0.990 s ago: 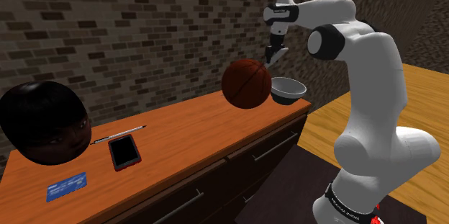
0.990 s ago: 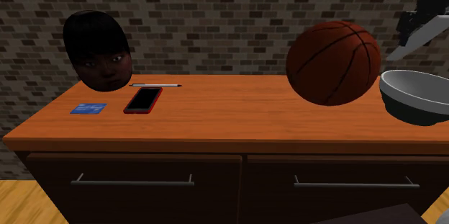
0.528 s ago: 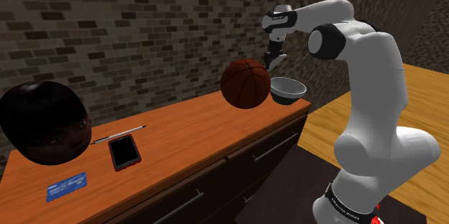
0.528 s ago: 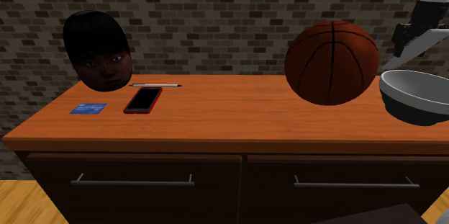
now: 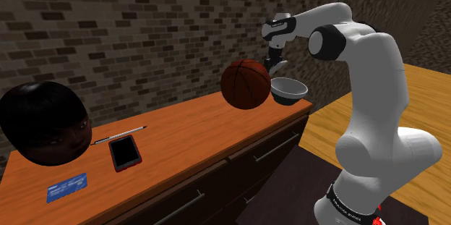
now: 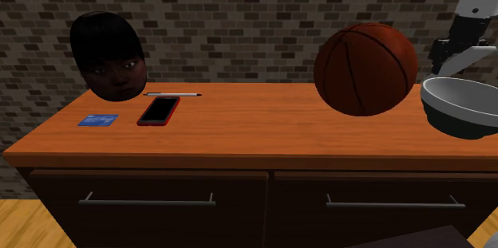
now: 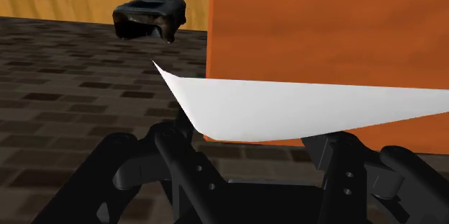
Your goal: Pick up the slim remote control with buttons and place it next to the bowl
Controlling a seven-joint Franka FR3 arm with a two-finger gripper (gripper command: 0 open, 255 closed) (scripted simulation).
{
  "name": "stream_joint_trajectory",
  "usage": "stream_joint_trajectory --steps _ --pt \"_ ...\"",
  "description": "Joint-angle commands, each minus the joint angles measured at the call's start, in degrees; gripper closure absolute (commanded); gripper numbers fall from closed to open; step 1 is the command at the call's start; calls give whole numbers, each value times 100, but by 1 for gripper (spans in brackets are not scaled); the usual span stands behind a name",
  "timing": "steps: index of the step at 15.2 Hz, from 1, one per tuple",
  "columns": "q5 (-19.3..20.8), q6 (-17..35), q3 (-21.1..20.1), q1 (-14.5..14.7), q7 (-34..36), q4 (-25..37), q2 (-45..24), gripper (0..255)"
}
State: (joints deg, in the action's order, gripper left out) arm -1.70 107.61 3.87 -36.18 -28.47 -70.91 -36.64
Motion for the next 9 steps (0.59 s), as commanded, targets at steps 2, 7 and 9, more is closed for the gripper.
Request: stream_joint_trajectory --steps 2,7,9 --pt "-10 223 -6 -6 -20 -201 -52 255" --pt "-17 544 -10 -4 -23 -418 -157 255" --pt "-19 627 -11 -4 -24 -469 -189 255"
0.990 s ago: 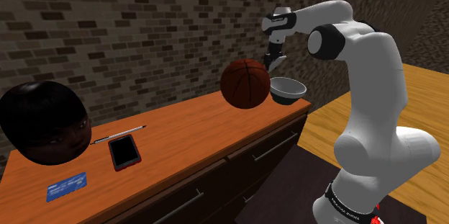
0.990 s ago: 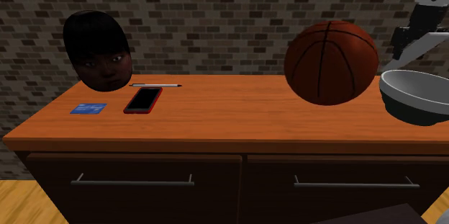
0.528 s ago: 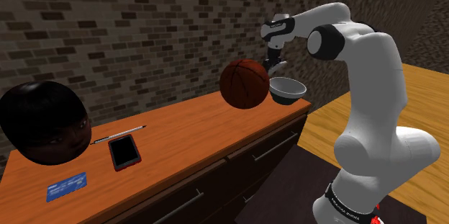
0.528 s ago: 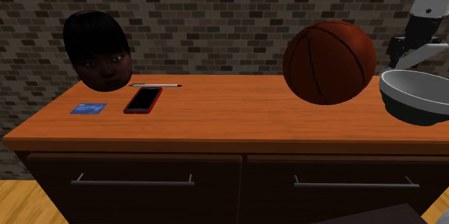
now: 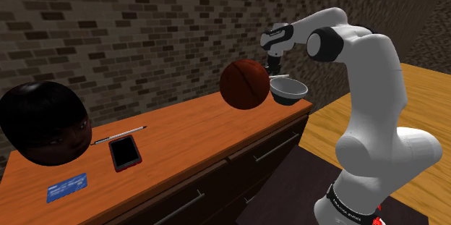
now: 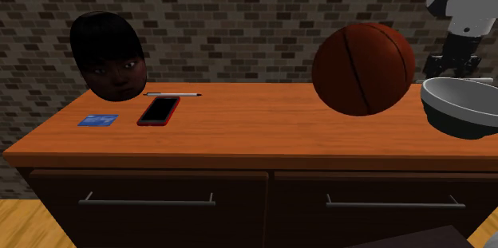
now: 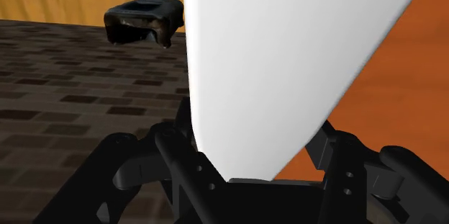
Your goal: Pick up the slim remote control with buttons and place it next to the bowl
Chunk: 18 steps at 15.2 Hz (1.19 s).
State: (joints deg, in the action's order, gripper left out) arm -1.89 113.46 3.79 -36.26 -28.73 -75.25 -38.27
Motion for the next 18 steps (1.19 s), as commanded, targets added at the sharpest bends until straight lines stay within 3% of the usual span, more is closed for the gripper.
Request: stream_joint_trajectory --steps 1,7,8,13,18 --pt "-1 41 -3 4 2 -34 -26 255" --pt "-2 41 -2 5 2 -33 -27 255" --pt "-1 43 -3 6 3 -38 -24 0" --pt "-2 41 -2 5 2 -34 -27 0" --pt "11 -576 5 5 11 402 155 0"
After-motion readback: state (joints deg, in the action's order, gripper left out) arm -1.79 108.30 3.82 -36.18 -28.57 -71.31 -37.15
